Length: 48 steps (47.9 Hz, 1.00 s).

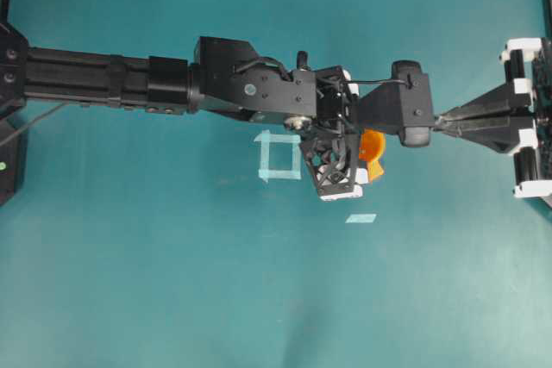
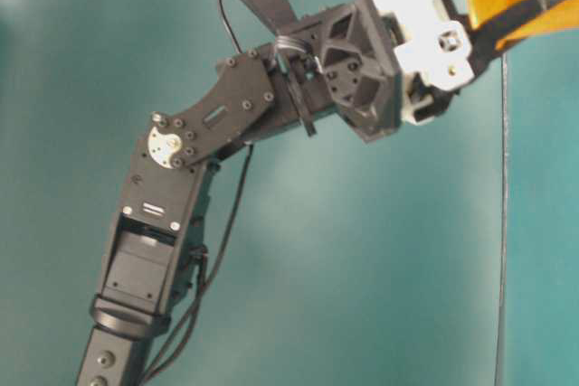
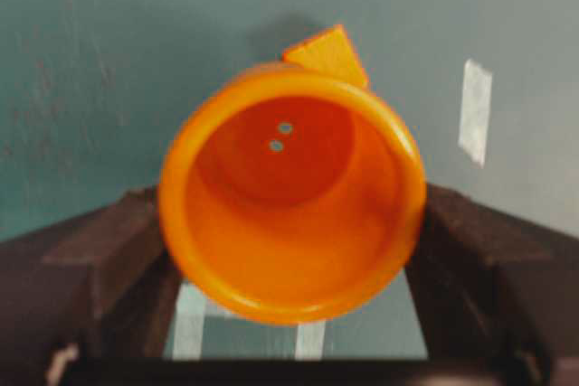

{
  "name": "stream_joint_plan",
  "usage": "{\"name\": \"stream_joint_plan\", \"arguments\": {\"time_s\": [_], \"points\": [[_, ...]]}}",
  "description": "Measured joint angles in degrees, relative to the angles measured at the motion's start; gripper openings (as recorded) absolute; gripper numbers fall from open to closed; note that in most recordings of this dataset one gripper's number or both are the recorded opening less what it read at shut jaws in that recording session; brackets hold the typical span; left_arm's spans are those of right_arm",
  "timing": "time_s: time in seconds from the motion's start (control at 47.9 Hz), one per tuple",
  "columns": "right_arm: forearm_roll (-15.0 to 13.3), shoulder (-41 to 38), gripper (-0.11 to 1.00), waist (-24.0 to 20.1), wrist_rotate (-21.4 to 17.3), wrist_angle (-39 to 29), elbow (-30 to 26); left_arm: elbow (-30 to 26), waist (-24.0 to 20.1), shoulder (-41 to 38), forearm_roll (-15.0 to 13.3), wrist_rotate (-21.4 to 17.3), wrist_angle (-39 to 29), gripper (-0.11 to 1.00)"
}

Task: Move the cup toward the block with left arm.
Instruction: 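Lower the cup beside the orange block, nudging it slightly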

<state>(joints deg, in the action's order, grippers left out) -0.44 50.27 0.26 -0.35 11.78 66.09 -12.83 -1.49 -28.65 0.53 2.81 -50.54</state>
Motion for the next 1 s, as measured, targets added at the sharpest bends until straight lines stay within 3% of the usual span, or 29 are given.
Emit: {"name": "stream_joint_plan", "arguments": {"time_s": [0.334, 1.001], "points": [[0.0, 0.0, 0.0, 0.0, 0.0, 0.0, -0.09, 2.2, 0.0, -0.09, -0.09, 0.7, 0.18, 0.7], [0.0, 0.09, 0.0, 0.0, 0.0, 0.09, -0.35, -3.34, 0.18, -1.76, -0.09, -0.09, -1.67, 0.7]]}}
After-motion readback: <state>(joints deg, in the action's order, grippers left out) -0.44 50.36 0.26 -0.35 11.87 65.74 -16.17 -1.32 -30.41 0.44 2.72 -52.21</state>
